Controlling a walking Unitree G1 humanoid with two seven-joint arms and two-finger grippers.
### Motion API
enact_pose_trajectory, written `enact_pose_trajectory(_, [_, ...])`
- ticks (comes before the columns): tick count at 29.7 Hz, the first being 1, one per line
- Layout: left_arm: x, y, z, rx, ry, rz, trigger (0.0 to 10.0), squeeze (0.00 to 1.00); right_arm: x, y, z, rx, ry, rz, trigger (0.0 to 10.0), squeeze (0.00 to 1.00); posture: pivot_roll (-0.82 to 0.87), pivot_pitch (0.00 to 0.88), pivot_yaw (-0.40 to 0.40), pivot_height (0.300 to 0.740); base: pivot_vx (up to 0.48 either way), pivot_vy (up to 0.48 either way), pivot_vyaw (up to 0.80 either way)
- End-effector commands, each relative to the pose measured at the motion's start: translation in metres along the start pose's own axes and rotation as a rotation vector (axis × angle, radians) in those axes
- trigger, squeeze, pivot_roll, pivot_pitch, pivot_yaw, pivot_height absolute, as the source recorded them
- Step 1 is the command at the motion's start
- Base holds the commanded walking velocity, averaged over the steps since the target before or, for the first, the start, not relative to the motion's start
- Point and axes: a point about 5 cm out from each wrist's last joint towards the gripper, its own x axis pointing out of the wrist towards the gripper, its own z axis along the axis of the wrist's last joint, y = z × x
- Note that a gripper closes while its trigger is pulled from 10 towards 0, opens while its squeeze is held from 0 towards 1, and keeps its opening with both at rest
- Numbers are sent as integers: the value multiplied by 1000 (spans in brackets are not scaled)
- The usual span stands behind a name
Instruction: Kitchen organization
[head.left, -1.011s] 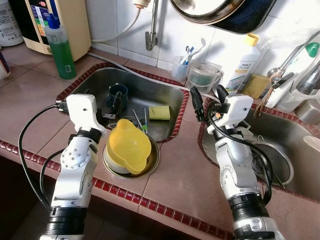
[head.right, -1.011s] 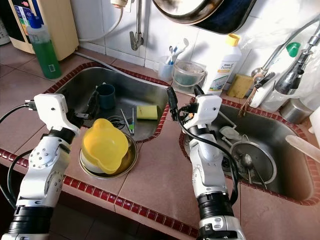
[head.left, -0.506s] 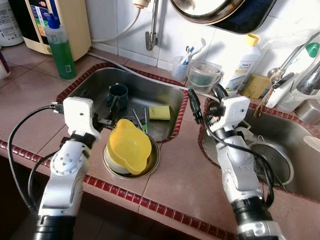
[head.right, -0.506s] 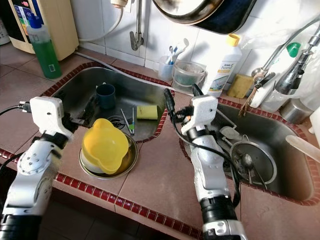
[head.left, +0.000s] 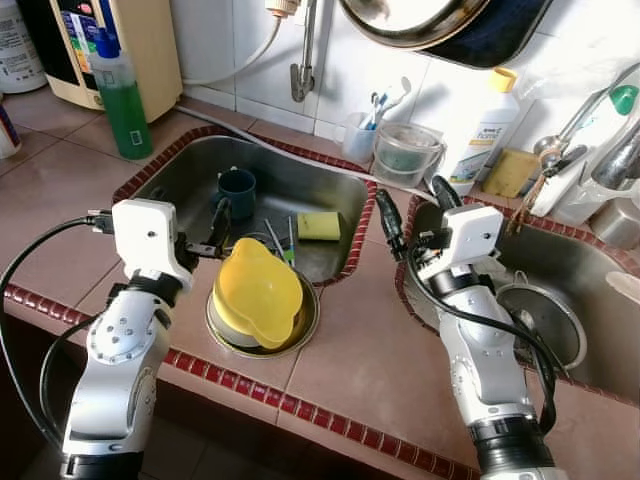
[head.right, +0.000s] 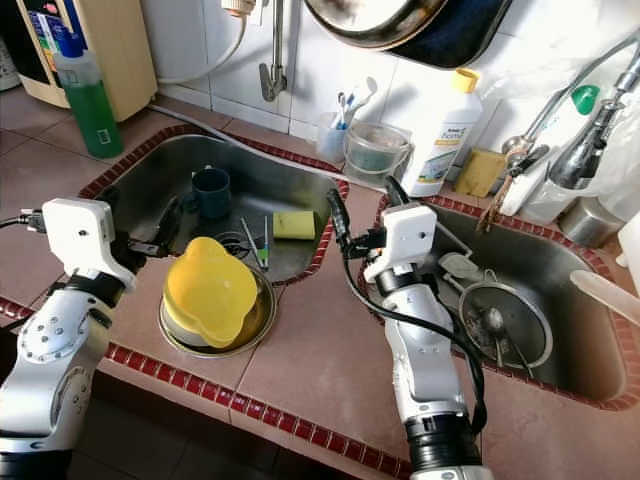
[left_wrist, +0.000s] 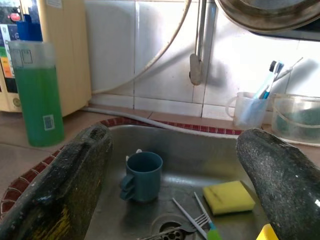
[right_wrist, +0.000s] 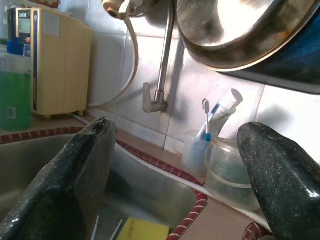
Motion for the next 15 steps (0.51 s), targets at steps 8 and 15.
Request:
enact_pose_trajectory(8, [4, -4, 5, -21, 5, -14, 10000, 0, 1, -4, 6, -12, -13, -13, 10000, 0, -109, 40, -108, 740, 0, 0, 0])
enact_pose_trajectory(15, [4, -7, 5, -31, -1, -21, 10000, 0, -1, -3, 6, -10, -7, -13, 10000, 0, -112, 43, -110, 740, 0, 0, 0])
